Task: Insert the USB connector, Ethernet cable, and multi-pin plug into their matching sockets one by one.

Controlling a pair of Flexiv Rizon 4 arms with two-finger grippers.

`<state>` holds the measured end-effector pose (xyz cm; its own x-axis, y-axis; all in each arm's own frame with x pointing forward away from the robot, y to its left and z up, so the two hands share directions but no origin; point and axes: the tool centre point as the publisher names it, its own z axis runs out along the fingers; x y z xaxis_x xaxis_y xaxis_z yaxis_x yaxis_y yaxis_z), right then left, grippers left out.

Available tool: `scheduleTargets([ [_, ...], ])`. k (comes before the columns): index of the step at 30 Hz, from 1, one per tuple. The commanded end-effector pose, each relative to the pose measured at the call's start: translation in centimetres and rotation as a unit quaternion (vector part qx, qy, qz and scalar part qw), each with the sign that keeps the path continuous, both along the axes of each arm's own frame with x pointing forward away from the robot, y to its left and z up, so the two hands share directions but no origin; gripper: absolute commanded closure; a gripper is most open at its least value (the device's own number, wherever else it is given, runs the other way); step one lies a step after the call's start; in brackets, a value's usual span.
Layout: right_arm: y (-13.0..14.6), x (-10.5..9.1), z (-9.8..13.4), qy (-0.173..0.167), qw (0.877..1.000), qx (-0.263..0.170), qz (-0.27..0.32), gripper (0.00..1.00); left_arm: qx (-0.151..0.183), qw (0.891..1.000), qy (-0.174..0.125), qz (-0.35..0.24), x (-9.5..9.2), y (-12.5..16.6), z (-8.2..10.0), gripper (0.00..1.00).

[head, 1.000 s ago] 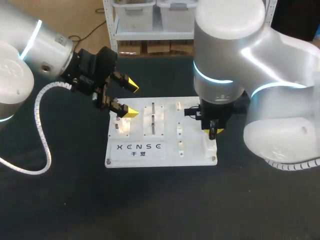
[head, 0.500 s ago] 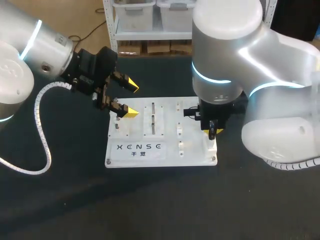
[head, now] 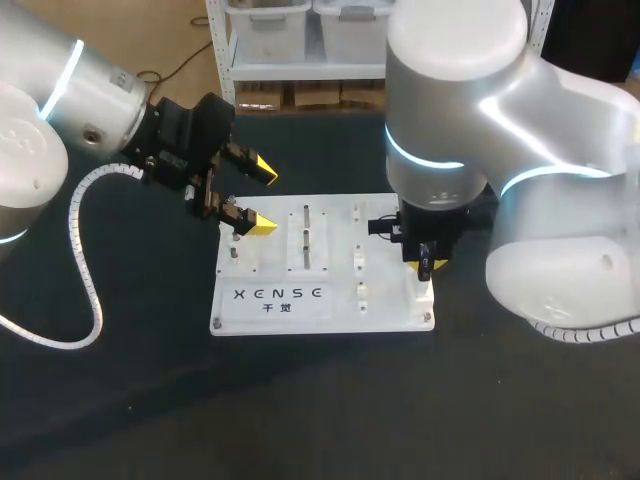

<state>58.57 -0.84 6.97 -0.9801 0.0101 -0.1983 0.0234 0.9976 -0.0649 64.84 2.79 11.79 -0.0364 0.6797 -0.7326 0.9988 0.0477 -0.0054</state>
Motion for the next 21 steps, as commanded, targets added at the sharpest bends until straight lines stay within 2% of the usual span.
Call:
scheduleTargets([
  [1, -0.2, -0.3, -0.5, -0.004, 1.0, -0.002, 0.0, 1.0, 0.0, 1.0, 0.0, -0.001, 0.1, 0.0, -0.1, 0.0],
  [9, -0.7, -0.2, -2.3, 0.014, 1.0, 0.0, -0.019, 1.0, 0.0, 1.0, 0.0, -0.001, 0.1, 0.0, -0.1, 0.0],
  [21, -0.2, 1.3, -5.8, 0.055, 0.998, 0.01, -0.035, 1.0, 0.0, 1.0, 0.0, -0.001, 0.1, 0.0, -0.1, 0.0],
])
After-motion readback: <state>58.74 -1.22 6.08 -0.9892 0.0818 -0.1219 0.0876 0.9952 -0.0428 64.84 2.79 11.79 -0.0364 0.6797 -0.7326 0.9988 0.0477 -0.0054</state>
